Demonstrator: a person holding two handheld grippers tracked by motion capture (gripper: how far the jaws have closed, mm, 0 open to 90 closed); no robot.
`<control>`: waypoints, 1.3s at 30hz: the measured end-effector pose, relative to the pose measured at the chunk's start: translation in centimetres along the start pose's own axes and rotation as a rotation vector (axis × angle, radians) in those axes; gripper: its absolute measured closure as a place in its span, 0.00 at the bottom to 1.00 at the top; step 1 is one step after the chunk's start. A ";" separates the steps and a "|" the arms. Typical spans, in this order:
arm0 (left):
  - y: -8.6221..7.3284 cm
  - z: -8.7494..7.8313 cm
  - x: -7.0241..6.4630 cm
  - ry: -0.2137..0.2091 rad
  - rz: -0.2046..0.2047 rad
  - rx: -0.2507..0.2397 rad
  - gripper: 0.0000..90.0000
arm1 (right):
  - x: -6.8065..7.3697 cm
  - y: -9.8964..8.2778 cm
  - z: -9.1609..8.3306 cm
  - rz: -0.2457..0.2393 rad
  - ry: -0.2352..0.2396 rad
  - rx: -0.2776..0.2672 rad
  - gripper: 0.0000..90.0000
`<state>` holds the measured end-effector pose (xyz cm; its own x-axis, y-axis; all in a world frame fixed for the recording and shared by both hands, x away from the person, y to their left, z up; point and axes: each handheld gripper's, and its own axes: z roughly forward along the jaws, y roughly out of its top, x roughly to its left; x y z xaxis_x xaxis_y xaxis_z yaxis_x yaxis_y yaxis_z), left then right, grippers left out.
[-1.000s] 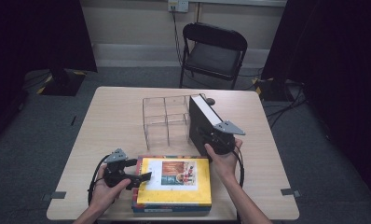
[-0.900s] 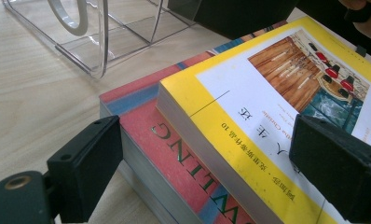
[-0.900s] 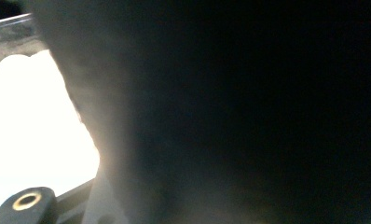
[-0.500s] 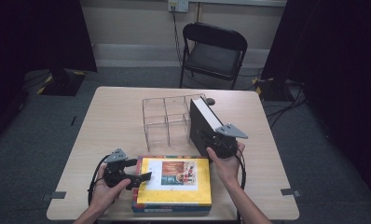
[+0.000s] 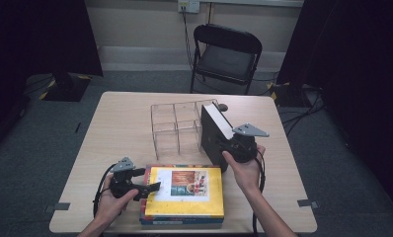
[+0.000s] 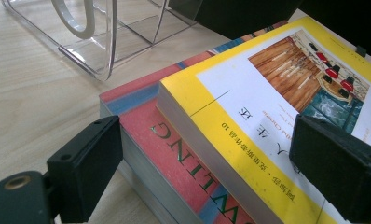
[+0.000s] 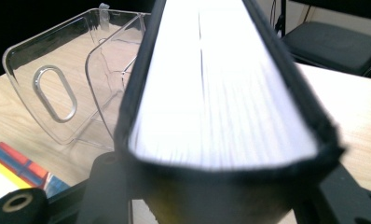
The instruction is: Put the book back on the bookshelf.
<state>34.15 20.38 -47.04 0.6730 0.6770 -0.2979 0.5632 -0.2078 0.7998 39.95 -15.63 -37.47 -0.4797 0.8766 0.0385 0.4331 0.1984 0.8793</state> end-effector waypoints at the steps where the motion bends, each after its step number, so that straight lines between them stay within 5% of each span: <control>1: 0.0 0.0 0.0 -0.001 -0.002 -0.001 0.10 | 0.0 0.3 0.0 0.002 -0.003 0.023 0.54; 12: 0.0 0.0 0.0 -0.002 -0.004 0.001 0.10 | 0.5 4.1 -0.5 -0.034 -0.029 0.207 0.55; 17: 0.0 0.0 0.0 -0.001 -0.001 0.002 0.10 | 0.4 6.3 0.1 -0.034 -0.015 0.333 0.55; 35: 0.0 0.0 0.1 -0.004 -0.003 0.004 0.10 | 0.1 10.8 5.8 -0.007 -0.018 0.708 0.55; 39: 0.0 0.1 0.1 -0.006 -0.006 0.001 0.10 | 0.6 11.7 6.6 -0.048 -0.039 0.807 0.56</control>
<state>34.24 20.38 -47.06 0.6724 0.6740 -0.3060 0.5677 -0.2042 0.7975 49.84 -9.88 -30.28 -0.4910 0.8709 -0.0203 0.8373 0.4783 0.2649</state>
